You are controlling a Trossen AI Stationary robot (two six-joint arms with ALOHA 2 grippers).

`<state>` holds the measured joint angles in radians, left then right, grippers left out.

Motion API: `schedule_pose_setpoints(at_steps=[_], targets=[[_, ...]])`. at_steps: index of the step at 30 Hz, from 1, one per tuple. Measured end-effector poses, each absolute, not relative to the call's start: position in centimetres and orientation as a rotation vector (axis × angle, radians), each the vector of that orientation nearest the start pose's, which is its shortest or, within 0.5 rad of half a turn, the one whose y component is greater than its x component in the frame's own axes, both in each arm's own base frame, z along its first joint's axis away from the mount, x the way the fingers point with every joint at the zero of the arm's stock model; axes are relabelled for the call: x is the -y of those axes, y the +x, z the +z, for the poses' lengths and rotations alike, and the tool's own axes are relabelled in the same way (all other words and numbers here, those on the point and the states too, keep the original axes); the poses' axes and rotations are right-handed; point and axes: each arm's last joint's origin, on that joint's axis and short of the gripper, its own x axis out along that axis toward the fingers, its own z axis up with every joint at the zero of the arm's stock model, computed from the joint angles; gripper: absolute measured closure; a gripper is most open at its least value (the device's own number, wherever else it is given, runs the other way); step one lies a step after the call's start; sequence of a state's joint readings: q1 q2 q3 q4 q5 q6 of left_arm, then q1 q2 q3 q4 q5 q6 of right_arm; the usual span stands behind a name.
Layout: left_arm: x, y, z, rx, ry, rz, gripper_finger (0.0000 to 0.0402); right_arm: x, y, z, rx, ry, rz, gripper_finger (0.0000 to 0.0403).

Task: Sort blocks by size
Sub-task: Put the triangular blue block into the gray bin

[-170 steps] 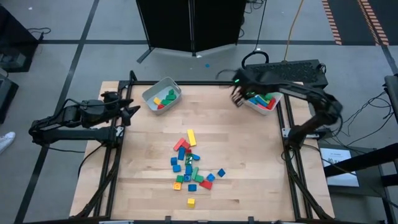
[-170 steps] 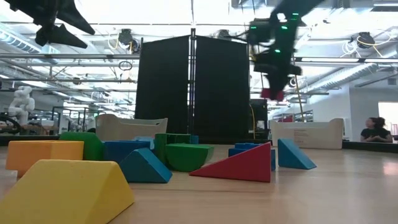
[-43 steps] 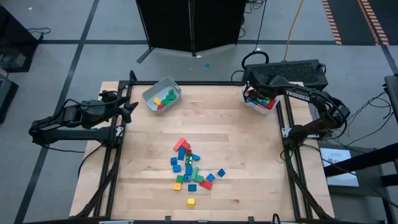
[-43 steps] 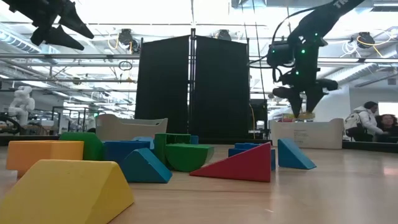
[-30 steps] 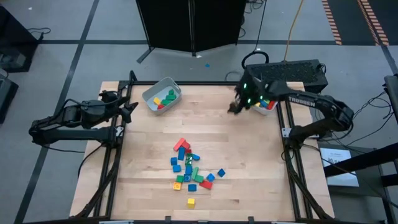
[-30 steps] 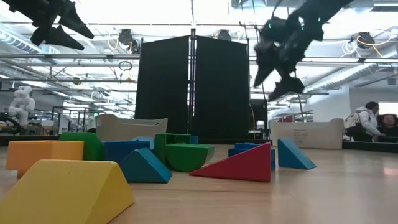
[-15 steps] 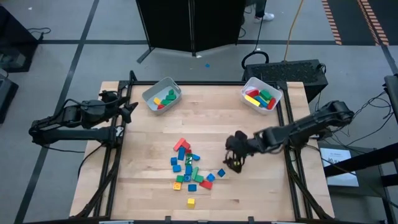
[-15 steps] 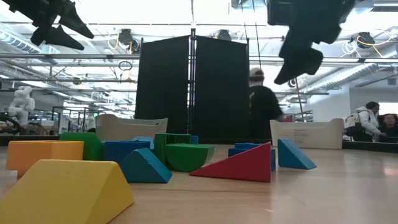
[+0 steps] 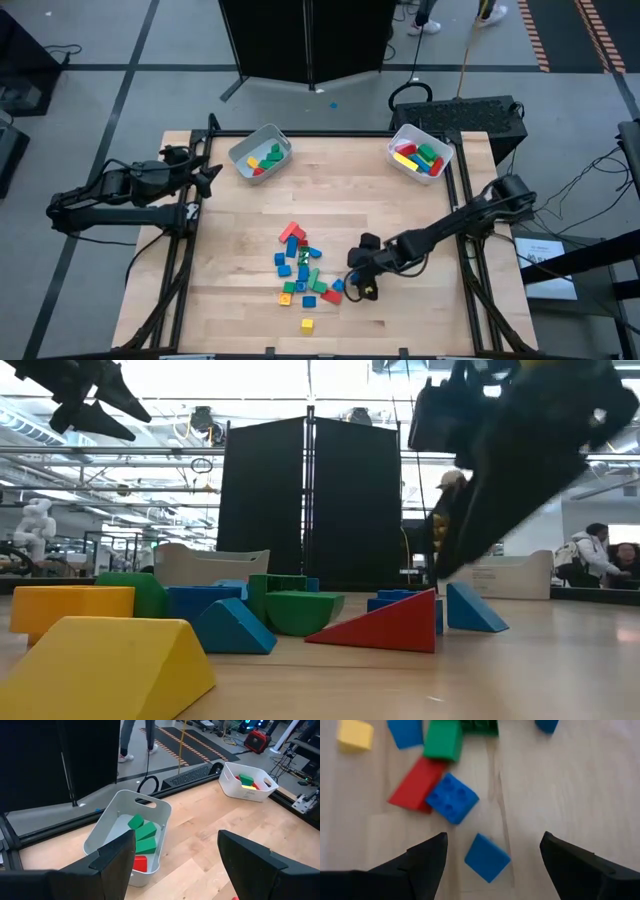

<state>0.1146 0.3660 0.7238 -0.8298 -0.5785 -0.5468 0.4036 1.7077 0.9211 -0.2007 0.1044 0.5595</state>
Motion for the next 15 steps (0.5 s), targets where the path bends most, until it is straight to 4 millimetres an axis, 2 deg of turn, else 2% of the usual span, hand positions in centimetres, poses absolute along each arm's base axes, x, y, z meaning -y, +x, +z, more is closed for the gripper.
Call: schedule_pose_setpoints(at_steps=[5, 10, 15], targets=[[-2.3, 6.2, 29.8, -0.273, -0.403, 0.787, 0.0120, -12.8, 30.2, 13.2, -1.068, 0.261, -0.017, 0.0096], [-2.3, 6.1, 29.8, -0.278, -0.404, 0.784, 0.0120, -12.9, 30.5, 12.1, -1.085, 0.355, -0.097, 0.0097], [-2.3, 6.1, 29.6, -0.292, -0.400, 0.786, 0.0120, -12.8, 30.4, 11.5, -1.093, 0.407, -0.196, 0.0138]])
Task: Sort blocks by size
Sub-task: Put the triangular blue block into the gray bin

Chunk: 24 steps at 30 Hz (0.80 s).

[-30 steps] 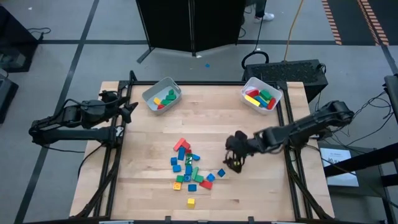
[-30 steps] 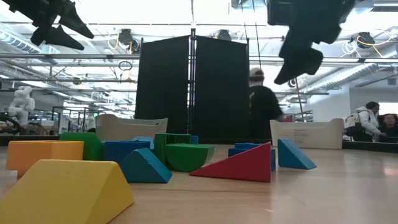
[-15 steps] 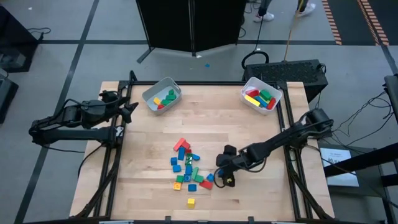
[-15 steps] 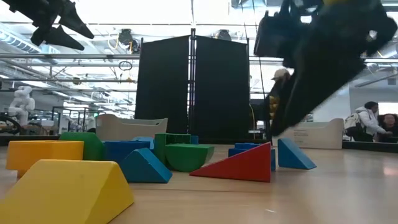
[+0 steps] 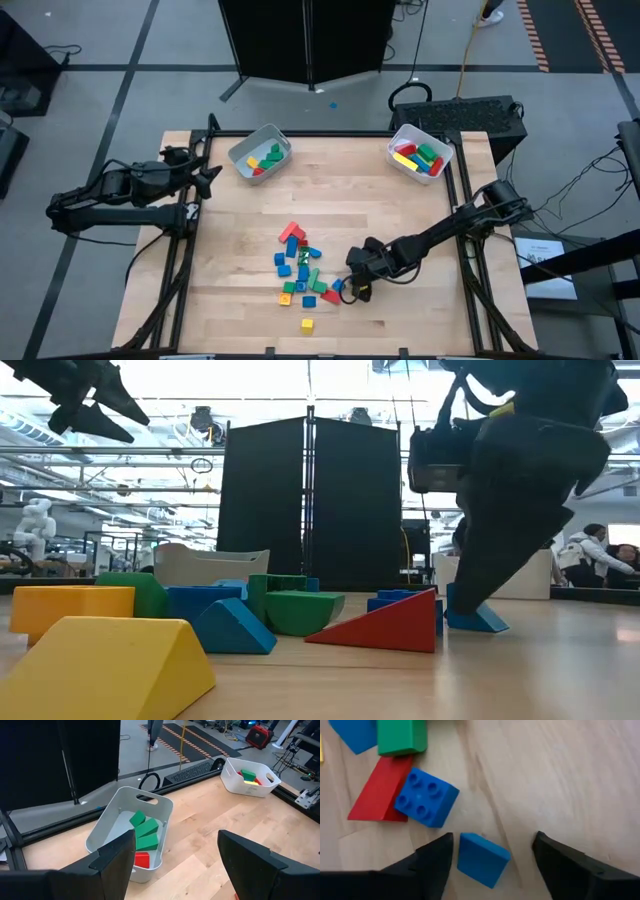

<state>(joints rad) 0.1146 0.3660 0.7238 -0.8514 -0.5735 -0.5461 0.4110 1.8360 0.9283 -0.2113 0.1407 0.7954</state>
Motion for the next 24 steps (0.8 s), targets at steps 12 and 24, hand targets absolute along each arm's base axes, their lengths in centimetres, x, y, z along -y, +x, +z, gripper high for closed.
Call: schedule_pose_setpoints(at_steps=[12, 24], targets=[[-2.3, 6.1, 29.6, -0.293, -0.400, 0.785, 0.0120, -12.6, 29.9, 11.2, -1.136, 0.382, -0.230, 0.0388], [-2.3, 6.1, 29.6, -0.299, -0.399, 0.780, 0.0120, -10.2, 29.8, 15.7, -1.028, 0.316, -0.139, 0.0381]])
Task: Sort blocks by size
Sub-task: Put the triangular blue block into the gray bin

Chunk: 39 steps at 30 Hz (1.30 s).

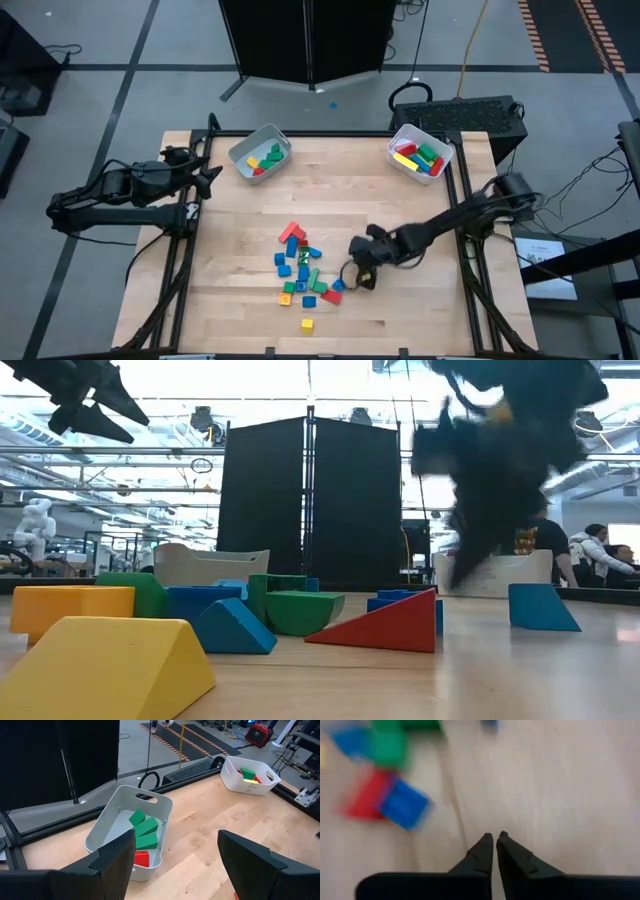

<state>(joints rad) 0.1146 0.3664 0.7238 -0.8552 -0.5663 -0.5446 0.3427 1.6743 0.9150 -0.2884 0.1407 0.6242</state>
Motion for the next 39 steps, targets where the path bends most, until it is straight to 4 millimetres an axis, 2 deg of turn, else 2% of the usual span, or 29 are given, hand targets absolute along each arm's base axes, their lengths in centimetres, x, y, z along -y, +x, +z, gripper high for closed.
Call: schedule_pose_setpoints(at_steps=[4, 7, 9, 15, 20, 25, 32, 36, 39], targets=[[-2.3, 6.1, 29.6, -0.299, -0.399, 0.781, 0.0120, -8.9, 29.3, 19.5, -0.936, 0.315, -0.003, 0.0347], [-2.3, 6.1, 29.6, -0.298, -0.399, 0.782, 0.0120, -8.6, 28.5, 21.6, -0.885, 0.278, 0.085, 0.0301], [-2.3, 6.1, 29.6, -0.299, -0.399, 0.781, 0.0120, -8.7, 28.0, 22.2, -0.894, 0.256, 0.132, 0.0260], [-2.3, 6.1, 29.6, -0.299, -0.399, 0.781, 0.0120, -9.9, 26.8, 20.3, -1.079, 0.191, 0.150, 0.0134], [-2.3, 6.1, 29.6, -0.300, -0.400, 0.780, 0.0120, -10.3, 27.4, 18.6, -1.128, 0.192, 0.119, 0.0082], [-2.3, 6.1, 29.6, -0.301, -0.400, 0.779, 0.0120, -10.5, 27.9, 16.6, -1.200, 0.212, 0.075, 0.0079], [-2.3, 6.1, 29.6, -0.303, -0.398, 0.780, 0.0120, -11.2, 28.3, 13.9, -1.295, 0.238, 0.062, 0.0103], [-2.3, 6.0, 29.4, -0.321, -0.393, 0.785, 0.0120, -11.6, 28.4, 13.1, -1.319, 0.233, 0.043, 0.0155], [-2.3, 5.9, 29.4, -0.323, -0.388, 0.794, 0.0120, -11.5, 28.4, 12.9, -1.324, 0.239, 0.012, 0.0222]])
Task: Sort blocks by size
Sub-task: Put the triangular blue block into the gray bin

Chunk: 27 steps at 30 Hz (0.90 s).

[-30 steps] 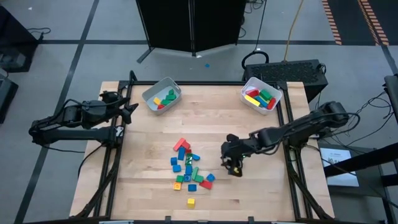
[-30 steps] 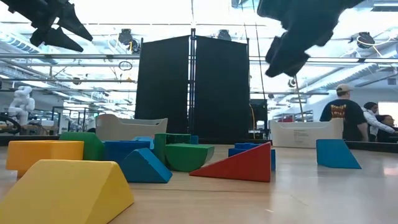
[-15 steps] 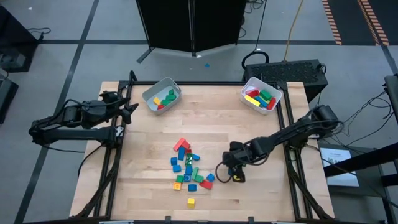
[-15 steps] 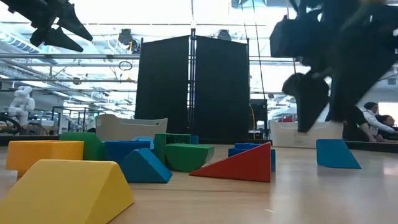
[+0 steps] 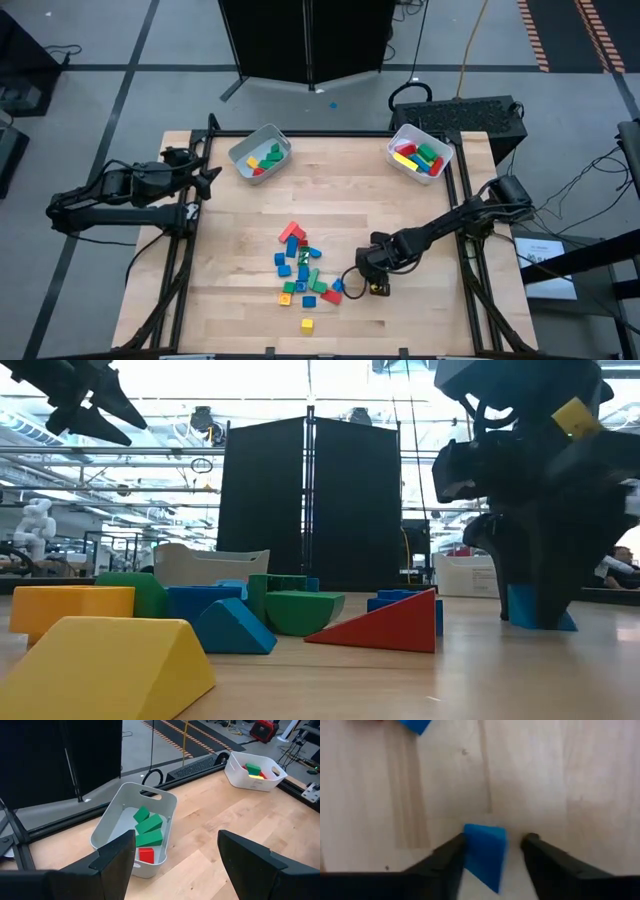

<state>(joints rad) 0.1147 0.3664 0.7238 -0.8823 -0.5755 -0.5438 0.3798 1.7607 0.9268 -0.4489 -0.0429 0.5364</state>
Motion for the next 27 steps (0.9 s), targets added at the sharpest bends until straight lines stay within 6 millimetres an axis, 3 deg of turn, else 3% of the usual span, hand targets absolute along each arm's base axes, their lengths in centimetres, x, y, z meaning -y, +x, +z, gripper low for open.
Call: schedule_pose_setpoints(at_steps=[4, 6, 11, 16, 21, 27], targets=[[-2.3, 5.9, 29.4, -0.323, -0.385, 0.795, 0.0120, -11.4, 28.3, 13.0, -1.326, 0.242, -0.006, 0.0335], [-2.3, 5.9, 29.4, -0.324, -0.384, 0.796, 0.0120, -11.4, 28.3, 13.1, -1.327, 0.254, 0.003, 0.0370], [-2.3, 5.9, 29.4, -0.323, -0.379, 0.801, 0.0120, -11.2, 28.6, 13.4, -1.320, 0.285, -0.021, 0.0370], [-2.3, 5.9, 29.4, -0.324, -0.378, 0.801, 0.0120, -10.1, 30.2, 15.3, -1.245, 0.192, -0.065, 0.0392], [-2.3, 5.9, 29.4, -0.325, -0.378, 0.802, 0.0120, -6.9, 32.8, 17.8, -1.131, 0.113, -0.144, 0.0397], [-2.3, 5.9, 29.4, -0.325, -0.378, 0.802, 0.0120, -1.2, 36.1, 21.7, -0.945, 0.030, -0.231, 0.0398]])
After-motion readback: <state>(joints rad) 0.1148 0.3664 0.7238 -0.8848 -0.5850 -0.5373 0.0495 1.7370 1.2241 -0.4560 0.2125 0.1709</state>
